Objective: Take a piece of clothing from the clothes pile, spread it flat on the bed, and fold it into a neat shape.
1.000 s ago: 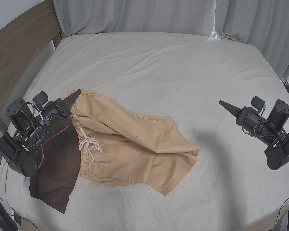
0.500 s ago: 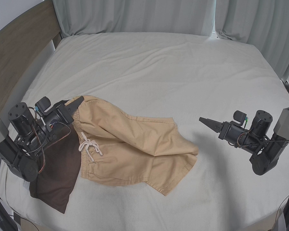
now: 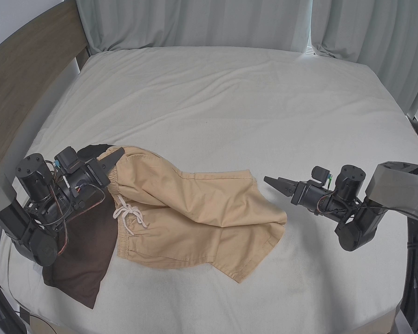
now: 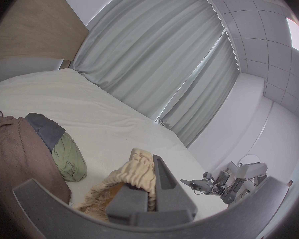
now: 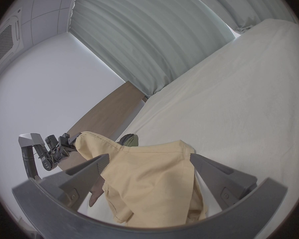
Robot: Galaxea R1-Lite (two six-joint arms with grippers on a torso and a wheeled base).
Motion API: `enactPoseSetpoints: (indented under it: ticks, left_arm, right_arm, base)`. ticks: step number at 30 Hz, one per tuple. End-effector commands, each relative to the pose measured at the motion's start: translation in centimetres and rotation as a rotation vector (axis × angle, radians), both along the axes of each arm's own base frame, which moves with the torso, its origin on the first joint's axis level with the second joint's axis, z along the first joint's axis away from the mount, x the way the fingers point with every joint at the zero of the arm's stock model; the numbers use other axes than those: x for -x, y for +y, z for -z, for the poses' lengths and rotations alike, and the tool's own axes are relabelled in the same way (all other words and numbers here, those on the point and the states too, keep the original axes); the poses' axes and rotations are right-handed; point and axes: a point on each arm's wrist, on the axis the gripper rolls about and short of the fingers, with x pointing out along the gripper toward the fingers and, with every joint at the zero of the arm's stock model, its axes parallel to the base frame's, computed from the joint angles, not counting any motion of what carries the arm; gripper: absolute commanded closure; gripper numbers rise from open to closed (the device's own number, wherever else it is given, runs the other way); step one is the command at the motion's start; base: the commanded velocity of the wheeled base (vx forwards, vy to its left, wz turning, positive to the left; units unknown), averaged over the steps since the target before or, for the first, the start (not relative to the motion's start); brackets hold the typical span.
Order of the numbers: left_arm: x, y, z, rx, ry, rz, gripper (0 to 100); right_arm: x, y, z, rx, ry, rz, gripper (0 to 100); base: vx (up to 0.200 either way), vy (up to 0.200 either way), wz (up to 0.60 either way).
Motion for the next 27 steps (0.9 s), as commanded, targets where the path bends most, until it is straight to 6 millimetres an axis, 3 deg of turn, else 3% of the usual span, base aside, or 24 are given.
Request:
enactPoseSetpoints:
  ticks: [1,13,27]
  left_arm:
    - [0.0,-0.3,0.0,0.001,-0.001,0.008,100]
    - [0.1,-0.5,-0.1,0.002,-0.005,0.014,100]
    - [0.1,-0.6,-0.1,0.002,-0.005,0.019,100]
  right_arm:
    - [-1.1,0.4,2.3,0.01,0.045,-0.005,0]
    - [-4.3,3.1,2.9,0.038,0.113,-0.015,0]
    - [-7.2,3.6,5.2,0.066,0.119,0.005,0]
  base:
    - [0.0,0.0,0.0]
    - [0.0,0.0,0.0]
    - [0.0,0.0,0.0]
